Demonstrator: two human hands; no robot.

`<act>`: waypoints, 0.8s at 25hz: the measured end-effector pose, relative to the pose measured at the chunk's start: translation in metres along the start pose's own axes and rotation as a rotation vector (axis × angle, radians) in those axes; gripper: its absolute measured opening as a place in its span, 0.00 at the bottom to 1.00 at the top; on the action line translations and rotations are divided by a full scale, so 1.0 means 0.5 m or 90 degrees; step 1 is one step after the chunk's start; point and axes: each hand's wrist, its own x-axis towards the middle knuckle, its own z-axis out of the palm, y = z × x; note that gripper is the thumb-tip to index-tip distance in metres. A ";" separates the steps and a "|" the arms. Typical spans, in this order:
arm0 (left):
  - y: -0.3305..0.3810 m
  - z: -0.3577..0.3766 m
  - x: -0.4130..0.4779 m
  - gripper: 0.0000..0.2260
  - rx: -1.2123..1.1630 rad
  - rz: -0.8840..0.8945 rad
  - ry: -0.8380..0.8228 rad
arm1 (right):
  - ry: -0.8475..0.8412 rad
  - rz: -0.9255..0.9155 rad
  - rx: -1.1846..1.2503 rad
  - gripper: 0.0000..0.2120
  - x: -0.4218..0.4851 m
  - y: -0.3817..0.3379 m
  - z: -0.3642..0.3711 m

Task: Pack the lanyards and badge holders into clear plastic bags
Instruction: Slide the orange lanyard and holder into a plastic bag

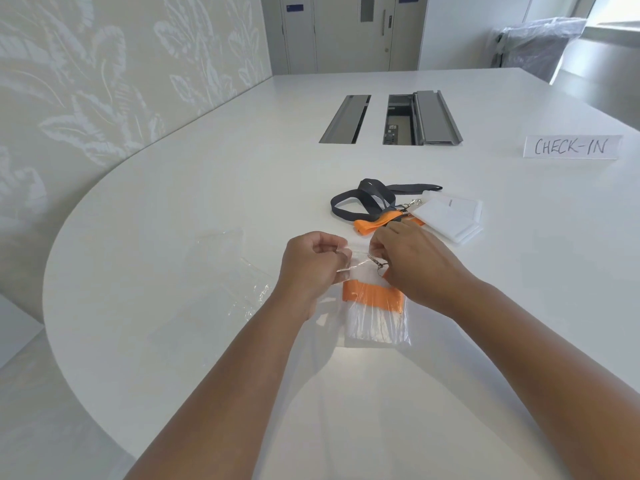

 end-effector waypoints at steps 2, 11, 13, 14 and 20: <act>-0.001 -0.002 0.003 0.08 0.030 0.020 0.040 | -0.037 0.037 0.139 0.20 0.001 0.009 0.003; 0.004 -0.001 0.002 0.11 0.126 0.090 0.112 | -0.049 0.071 0.220 0.29 0.004 0.018 0.016; 0.005 0.001 -0.001 0.11 0.137 0.104 0.117 | -0.050 0.067 0.217 0.32 0.001 0.010 0.011; 0.007 0.001 -0.002 0.12 0.139 0.108 0.119 | -0.051 0.064 0.213 0.33 -0.001 0.006 0.008; 0.007 0.005 -0.008 0.14 0.115 0.102 0.128 | -0.059 0.064 0.205 0.30 0.002 0.009 0.007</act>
